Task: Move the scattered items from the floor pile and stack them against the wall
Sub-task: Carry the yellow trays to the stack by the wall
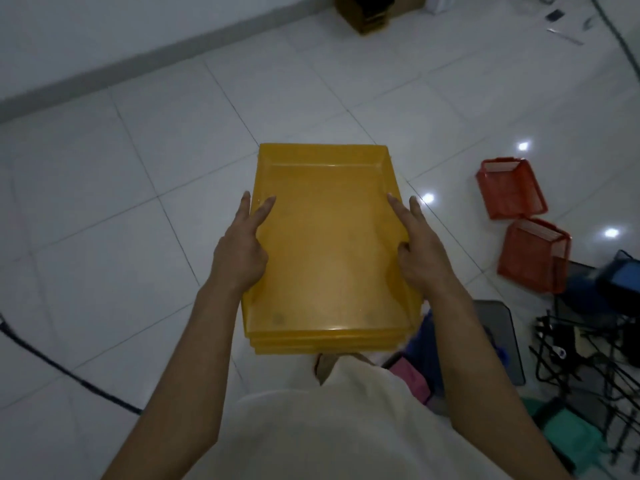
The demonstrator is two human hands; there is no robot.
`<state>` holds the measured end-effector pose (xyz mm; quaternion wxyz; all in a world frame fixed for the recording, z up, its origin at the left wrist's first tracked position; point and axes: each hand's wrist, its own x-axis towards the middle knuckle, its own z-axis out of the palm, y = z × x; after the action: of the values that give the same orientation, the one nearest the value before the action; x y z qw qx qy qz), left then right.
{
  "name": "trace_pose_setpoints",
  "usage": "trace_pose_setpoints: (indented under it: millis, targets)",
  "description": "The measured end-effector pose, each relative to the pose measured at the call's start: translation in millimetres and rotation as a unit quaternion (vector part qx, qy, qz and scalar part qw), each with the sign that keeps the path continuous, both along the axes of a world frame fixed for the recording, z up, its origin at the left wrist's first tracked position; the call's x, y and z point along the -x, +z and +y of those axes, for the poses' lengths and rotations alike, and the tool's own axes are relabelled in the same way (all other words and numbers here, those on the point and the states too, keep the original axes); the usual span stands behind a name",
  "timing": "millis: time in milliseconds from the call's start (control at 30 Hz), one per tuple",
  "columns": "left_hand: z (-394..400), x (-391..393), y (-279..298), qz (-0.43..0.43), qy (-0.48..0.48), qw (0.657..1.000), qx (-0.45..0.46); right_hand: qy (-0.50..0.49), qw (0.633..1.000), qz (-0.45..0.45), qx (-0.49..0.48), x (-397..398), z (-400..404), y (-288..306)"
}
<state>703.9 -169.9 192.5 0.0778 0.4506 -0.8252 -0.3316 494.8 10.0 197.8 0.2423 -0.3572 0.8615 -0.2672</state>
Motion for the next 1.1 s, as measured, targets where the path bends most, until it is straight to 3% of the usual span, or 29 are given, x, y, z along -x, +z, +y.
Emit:
trace_pose_setpoints:
  millis: [500, 1100]
  targets:
    - [-165, 194, -10, 0.013, 0.084, 0.996, -0.001, 0.118, 0.993, 0.027, 0.002, 225, -209, 1]
    - [-414, 509, -13, -0.015, 0.014, 1.0, 0.022, 0.107, 0.993, 0.055, -0.025, 533, -447, -14]
